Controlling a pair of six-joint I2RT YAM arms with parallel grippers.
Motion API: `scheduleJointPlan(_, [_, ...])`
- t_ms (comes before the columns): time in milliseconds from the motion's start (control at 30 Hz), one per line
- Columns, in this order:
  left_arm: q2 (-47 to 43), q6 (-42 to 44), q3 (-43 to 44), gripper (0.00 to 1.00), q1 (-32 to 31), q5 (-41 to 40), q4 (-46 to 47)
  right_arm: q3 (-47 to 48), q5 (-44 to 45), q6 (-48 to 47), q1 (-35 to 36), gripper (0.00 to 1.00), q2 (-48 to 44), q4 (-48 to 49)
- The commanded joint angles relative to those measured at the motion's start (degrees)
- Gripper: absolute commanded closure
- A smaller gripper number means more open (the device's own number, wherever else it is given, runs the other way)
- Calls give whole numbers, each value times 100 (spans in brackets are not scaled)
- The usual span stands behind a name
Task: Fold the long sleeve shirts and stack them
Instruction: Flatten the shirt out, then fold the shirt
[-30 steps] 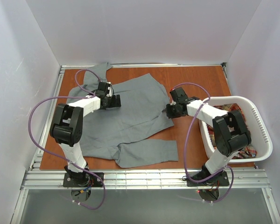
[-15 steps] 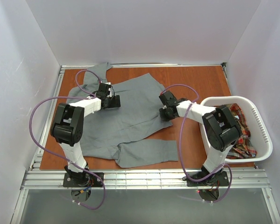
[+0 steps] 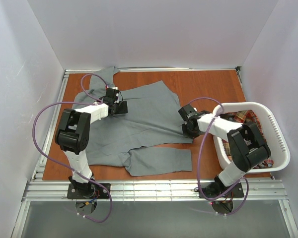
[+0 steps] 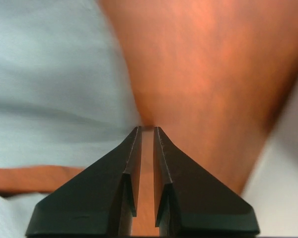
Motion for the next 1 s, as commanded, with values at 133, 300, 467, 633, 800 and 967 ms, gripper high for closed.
scheduleJointPlan(133, [-562,-23,-85,2,6,407,-389,814,-96,-115,-99,79,-798,-863])
scheduleJointPlan(300, [-2325,-453,-471,2,-3,821,-520,1710,-825,-555,-46,64,-650,-371])
scheduleJointPlan(467, [-3261,-647,-1191,2,-3,1075,-906,2493,-1281,-573,-432,53,79,271])
scheduleJointPlan(633, [-3508,-752,-1798,2,-3,1190,-1232,2898,-2380,-152,-1178,41,993,745])
scheduleJointPlan(800, [-3543,-788,-2317,2,-3,1365,-1066,3135,-3348,209,-1549,35,1801,983])
scheduleJointPlan(967, [-3403,-630,-2485,2,-3,1506,-881,3258,-4005,288,-1611,34,2286,1185])
